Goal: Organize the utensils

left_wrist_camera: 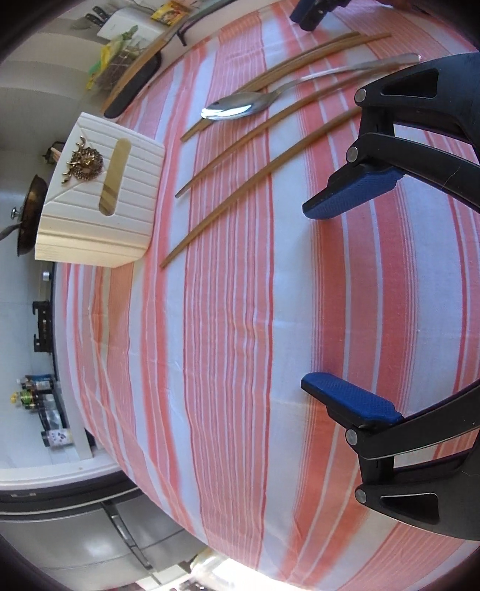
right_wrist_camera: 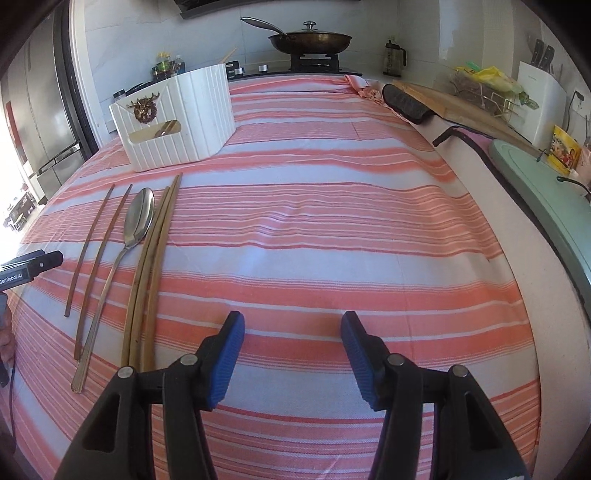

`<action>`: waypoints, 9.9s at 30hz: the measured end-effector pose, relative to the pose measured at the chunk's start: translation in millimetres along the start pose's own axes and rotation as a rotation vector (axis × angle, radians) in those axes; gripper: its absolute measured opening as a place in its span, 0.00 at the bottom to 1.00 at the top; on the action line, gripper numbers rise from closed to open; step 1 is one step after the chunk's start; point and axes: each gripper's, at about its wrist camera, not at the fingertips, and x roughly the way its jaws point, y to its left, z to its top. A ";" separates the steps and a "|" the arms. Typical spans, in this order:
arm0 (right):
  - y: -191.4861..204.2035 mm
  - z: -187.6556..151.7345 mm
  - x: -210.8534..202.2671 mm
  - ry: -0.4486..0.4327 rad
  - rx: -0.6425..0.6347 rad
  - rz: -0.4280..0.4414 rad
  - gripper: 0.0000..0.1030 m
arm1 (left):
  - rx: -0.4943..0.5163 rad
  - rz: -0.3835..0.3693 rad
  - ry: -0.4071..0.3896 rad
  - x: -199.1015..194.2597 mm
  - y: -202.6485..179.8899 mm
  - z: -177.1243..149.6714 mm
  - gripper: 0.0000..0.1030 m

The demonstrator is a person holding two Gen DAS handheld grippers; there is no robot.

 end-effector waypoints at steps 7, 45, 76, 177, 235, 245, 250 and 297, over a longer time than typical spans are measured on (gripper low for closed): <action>9.1 -0.4 2.7 0.007 -0.043 -0.025 0.63 | 0.004 0.025 -0.002 1.9 -1.2 -1.6 0.88; 8.0 -0.2 2.8 0.006 -0.039 -0.020 0.64 | -0.019 0.063 0.053 3.9 3.4 -4.7 1.00; 8.3 0.0 2.9 0.006 -0.037 -0.019 0.65 | -0.099 0.042 0.048 24.8 -49.6 33.3 0.99; 51.2 116.5 -111.7 -0.100 -0.170 0.204 0.06 | 0.092 -0.298 -0.154 -135.1 43.7 65.1 0.04; 70.9 245.8 28.5 -0.079 -0.034 0.249 0.51 | 0.105 -0.280 0.020 -30.2 -4.5 155.9 0.84; 23.9 55.3 -3.0 0.063 -0.067 -0.007 0.51 | 0.041 -0.141 0.127 -40.6 18.7 10.4 0.85; 15.5 16.7 -3.5 0.069 -0.066 -0.097 0.51 | -0.002 -0.075 0.044 -26.6 8.0 2.7 0.85; 5.0 -1.3 2.5 0.009 0.008 -0.073 0.62 | 0.059 -0.065 0.015 -10.7 -19.6 -19.8 0.97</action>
